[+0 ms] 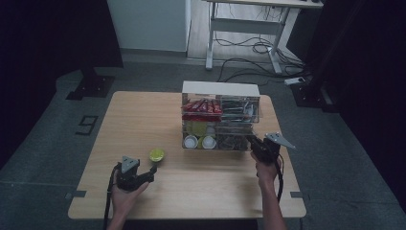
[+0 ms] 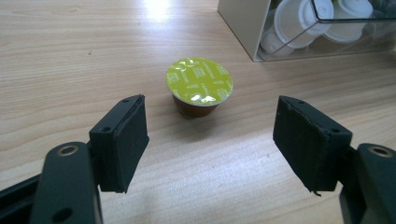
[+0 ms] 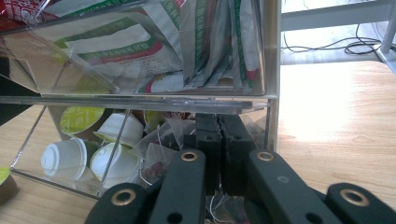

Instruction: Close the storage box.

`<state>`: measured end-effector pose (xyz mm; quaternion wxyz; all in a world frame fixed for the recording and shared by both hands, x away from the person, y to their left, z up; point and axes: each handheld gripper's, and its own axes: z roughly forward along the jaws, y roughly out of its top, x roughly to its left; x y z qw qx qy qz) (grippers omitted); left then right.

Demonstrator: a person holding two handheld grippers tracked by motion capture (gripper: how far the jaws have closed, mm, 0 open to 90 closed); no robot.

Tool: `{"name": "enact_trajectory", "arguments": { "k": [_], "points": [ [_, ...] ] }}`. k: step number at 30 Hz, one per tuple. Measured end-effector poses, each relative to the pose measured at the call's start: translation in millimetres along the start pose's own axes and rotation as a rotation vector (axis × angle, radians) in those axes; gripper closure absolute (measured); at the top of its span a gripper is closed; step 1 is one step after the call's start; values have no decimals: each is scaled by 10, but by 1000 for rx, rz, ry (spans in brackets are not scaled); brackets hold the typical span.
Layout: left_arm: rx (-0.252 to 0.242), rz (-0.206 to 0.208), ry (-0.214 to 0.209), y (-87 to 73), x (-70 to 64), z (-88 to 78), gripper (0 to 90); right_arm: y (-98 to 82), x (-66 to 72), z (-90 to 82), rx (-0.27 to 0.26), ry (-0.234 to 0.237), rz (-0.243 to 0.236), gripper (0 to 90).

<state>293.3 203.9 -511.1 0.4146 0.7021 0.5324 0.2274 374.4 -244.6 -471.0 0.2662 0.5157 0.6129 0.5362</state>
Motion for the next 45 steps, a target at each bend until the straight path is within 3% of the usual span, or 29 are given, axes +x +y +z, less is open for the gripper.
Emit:
{"name": "enact_trajectory", "arguments": {
  "k": [8, 25, 45],
  "points": [
    [5, 18, 2, -43, 14, -28, 272, -43, 21, 6, 20, 1, -3, 873],
    [15, 7, -19, -75, 29, -41, 275, -72, 94, -72, 19, 17, -12, 874],
    [42, -6, -29, -111, 37, -2, 276, -167, 192, -117, 57, 32, -35, 874]
  ]
}}
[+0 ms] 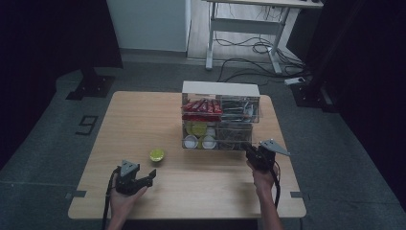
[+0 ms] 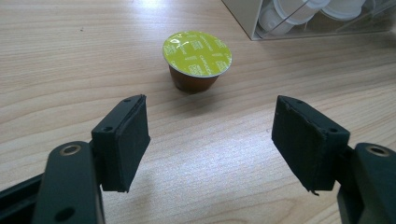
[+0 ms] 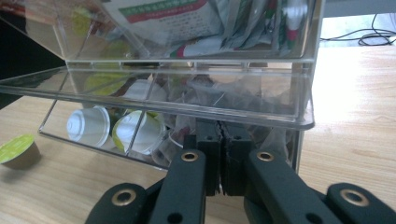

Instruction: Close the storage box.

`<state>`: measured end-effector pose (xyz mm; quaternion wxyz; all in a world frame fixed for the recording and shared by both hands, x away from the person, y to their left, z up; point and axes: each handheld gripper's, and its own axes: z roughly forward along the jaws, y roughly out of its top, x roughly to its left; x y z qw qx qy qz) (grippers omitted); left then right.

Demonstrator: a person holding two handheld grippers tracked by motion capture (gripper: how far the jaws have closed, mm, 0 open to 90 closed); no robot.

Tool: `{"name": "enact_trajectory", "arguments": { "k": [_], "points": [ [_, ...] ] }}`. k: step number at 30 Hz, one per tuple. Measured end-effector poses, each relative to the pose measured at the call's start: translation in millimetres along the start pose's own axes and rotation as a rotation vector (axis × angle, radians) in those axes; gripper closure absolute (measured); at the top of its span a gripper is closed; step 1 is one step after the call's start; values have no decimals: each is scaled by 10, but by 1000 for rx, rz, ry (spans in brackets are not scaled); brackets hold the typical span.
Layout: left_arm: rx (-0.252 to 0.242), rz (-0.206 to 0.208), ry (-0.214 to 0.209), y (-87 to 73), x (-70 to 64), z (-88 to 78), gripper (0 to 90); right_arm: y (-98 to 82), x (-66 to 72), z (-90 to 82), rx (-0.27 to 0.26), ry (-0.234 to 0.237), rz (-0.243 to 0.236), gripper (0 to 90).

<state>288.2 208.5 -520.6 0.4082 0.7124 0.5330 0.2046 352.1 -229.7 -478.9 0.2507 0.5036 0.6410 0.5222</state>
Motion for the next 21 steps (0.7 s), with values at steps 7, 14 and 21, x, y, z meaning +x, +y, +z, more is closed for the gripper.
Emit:
{"name": "enact_trajectory", "arguments": {
  "k": [7, 14, 21],
  "points": [
    [4, 1, 1, -4, 0, -1, 276, -61, -9, 7, 23, 0, 2, 873],
    [10, -3, 1, -15, 10, 8, 275, -134, -19, 6, 50, -1, 7, 871],
    [15, -3, -1, -21, 12, 16, 275, -197, -33, 18, 76, -6, 4, 869]
  ]
}}
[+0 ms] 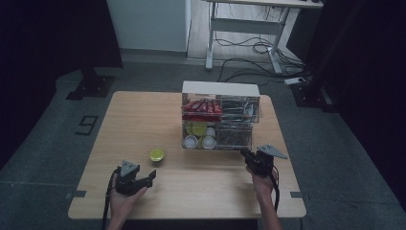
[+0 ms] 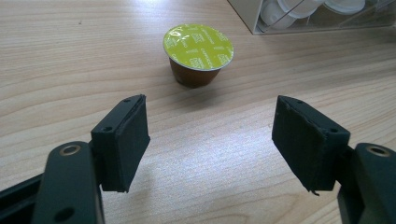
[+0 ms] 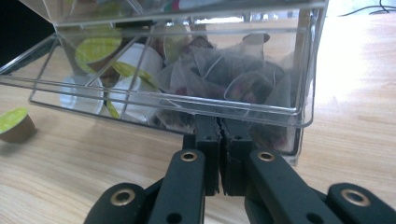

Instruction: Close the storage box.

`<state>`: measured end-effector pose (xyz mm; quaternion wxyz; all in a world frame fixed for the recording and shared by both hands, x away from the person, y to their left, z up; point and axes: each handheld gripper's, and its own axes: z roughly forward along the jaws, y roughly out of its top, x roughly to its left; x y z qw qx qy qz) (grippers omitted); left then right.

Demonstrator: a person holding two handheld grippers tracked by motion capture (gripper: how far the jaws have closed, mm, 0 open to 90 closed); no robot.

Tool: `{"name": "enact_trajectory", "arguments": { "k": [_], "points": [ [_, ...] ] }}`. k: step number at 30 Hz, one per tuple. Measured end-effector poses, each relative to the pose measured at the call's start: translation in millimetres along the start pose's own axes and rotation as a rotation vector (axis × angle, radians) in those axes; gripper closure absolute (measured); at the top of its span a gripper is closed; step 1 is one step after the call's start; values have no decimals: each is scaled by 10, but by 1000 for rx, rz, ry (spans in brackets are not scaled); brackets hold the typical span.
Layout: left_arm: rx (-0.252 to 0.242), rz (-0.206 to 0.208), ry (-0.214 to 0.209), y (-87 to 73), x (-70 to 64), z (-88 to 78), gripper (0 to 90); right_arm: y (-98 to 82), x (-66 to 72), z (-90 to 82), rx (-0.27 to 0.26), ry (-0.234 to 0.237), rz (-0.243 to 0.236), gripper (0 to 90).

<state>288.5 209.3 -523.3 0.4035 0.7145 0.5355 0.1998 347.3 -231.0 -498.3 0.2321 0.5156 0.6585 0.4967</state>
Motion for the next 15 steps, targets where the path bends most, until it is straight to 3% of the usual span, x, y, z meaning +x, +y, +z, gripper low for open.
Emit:
{"name": "enact_trajectory", "arguments": {
  "k": [15],
  "points": [
    [11, 5, 4, -17, -10, 23, 274, -155, -74, 57, 74, -15, 15, 868]
  ]
}}
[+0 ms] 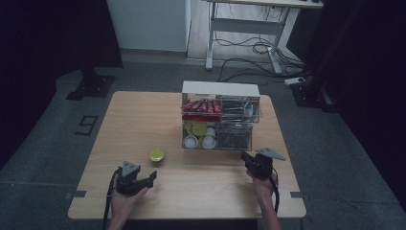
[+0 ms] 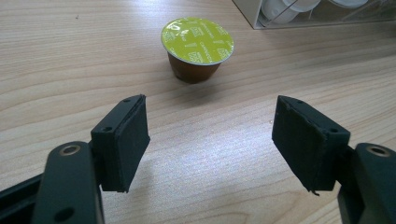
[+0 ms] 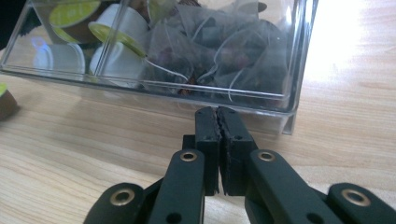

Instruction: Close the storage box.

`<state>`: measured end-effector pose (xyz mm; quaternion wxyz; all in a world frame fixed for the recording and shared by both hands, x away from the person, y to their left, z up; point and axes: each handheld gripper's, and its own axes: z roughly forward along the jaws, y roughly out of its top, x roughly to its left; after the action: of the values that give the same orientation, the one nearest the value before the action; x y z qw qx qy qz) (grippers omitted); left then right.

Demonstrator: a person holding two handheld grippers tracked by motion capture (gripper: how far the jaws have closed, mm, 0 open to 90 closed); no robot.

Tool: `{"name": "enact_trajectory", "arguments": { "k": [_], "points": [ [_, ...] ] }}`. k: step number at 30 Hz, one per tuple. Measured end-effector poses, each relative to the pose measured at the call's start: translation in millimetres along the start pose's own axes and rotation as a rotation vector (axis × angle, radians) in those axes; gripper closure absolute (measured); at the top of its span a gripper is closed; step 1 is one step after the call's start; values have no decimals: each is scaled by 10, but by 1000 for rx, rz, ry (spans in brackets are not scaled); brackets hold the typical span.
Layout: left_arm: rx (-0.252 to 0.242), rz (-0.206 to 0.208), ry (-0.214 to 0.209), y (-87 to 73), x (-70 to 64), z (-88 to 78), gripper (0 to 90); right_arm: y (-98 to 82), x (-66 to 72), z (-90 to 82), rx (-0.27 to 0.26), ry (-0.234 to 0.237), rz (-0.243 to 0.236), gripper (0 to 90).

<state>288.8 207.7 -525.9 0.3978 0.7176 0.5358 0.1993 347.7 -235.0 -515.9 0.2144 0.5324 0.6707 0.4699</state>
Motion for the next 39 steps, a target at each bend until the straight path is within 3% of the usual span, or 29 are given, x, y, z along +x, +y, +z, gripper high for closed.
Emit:
{"name": "enact_trajectory", "arguments": {
  "k": [11, 18, 26, 32, 39],
  "points": [
    [6, -1, -1, -10, -6, 13, 274, -11, -40, -67, -12, 8, 13, 824],
    [10, 5, 0, -16, -7, 18, 274, -58, -54, -166, -65, 87, -14, 630],
    [20, 12, -7, -17, -9, 13, 274, -183, -131, -301, -82, 119, -7, 556],
    [31, 24, -9, -30, -19, 32, 274, -344, -192, -432, -46, 53, -54, 524],
    [37, 30, -7, -28, -21, 28, 274, -536, -361, -576, -11, 3, -28, 517]
  ]
}}
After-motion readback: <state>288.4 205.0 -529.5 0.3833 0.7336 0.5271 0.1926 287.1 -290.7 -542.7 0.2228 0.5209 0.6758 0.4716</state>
